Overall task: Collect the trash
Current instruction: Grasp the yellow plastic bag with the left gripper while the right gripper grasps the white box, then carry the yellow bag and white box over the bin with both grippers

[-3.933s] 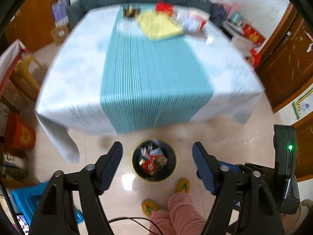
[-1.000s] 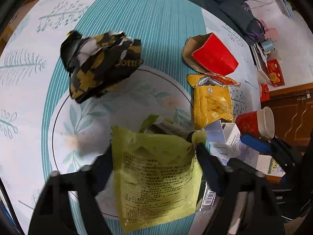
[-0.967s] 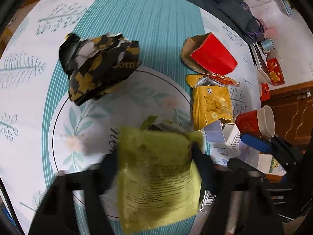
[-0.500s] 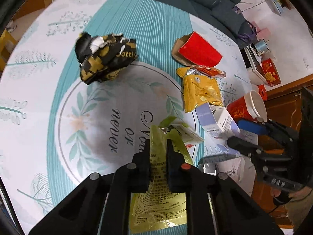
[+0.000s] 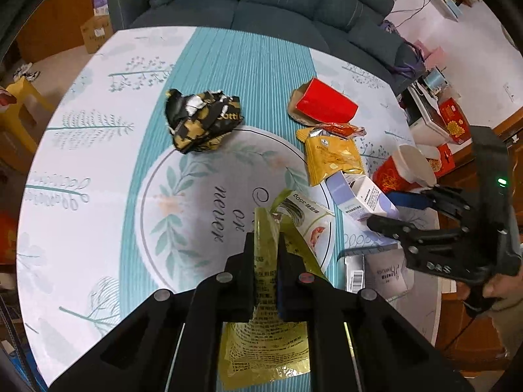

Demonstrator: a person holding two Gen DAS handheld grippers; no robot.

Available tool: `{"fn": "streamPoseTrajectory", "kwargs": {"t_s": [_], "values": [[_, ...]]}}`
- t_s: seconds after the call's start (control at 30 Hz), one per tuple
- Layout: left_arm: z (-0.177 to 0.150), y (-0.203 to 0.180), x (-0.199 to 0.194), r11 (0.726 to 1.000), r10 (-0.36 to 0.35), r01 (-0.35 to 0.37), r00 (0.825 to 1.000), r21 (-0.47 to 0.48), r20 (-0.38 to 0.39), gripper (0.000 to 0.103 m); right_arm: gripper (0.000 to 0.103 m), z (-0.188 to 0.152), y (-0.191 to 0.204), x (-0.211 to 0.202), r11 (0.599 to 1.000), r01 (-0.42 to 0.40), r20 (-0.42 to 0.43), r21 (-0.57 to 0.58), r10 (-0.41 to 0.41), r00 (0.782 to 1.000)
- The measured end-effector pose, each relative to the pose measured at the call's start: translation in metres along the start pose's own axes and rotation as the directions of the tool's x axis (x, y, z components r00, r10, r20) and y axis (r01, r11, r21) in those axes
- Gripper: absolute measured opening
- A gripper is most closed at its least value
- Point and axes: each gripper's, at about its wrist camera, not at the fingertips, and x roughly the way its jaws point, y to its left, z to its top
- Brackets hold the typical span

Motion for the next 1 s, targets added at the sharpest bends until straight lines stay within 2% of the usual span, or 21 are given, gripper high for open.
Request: {"fn": "streamPoseTrajectory", "kwargs": {"t_s": [0.37, 0.4, 0.43, 0.5, 0.67, 0.87, 1.0], "values": [[-0.022, 0.011, -0.045, 0.998, -0.025, 0.029, 0.997, -0.054, 0.074, 0.007, 0.051, 0.022, 0.009, 0.017, 0.996, 0.091, -0.004, -0.021, -0.091, 0.996], [-0.025, 0.013, -0.049, 0.998, -0.026, 0.03, 0.996, -0.057, 0.08, 0.007, 0.049, 0.022, 0.01, 0.017, 0.996, 0.09, -0.004, -0.027, -0.09, 0.996], [-0.028, 0.014, -0.054, 0.998, -0.028, 0.033, 0.996, -0.057, 0.086, 0.007, 0.037, 0.022, 0.011, 0.017, 0.996, 0.091, 0.003, -0.023, -0.091, 0.996], [-0.034, 0.015, -0.063, 0.998, -0.027, 0.033, 0.995, -0.059, 0.099, 0.007, 0.037, 0.021, 0.012, 0.016, 0.996, 0.088, -0.004, -0.006, -0.088, 0.996], [-0.05, 0.027, -0.085, 0.996, -0.023, 0.034, 0.991, -0.083, 0.131, 0.007, 0.035, 0.013, 0.029, -0.003, 0.995, 0.093, 0.08, -0.035, -0.09, 0.993], [-0.071, 0.036, -0.115, 0.995, -0.015, 0.031, 0.985, -0.091, 0.172, 0.007, 0.035, 0.004, 0.038, -0.051, 0.998, -0.02, 0.178, 0.054, 0.01, 0.984], [-0.088, 0.036, -0.136, 0.997, 0.004, 0.011, 0.979, -0.071, 0.205, 0.007, 0.035, -0.011, 0.063, -0.083, 0.997, -0.05, 0.233, 0.051, 0.036, 0.972]]}}
